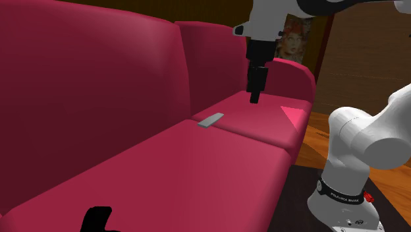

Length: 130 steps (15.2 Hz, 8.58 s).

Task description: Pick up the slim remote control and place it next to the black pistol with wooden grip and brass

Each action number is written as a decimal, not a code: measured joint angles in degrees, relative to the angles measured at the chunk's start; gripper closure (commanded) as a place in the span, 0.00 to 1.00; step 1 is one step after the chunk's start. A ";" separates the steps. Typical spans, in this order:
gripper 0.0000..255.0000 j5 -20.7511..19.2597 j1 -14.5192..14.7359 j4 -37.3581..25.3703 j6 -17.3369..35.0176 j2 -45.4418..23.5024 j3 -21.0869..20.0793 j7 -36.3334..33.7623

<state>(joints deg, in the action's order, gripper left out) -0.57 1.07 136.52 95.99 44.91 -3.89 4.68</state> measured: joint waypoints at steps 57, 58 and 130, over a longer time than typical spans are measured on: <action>1.00 19.63 -2.21 -31.38 29.36 -71.26 39.95 110.41; 1.00 19.63 -2.21 -31.37 29.37 -71.27 39.95 110.41; 1.00 3.30 31.99 -18.31 28.16 -51.10 22.89 52.20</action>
<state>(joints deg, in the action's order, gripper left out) 2.73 33.06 118.21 124.15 -6.19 19.00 56.88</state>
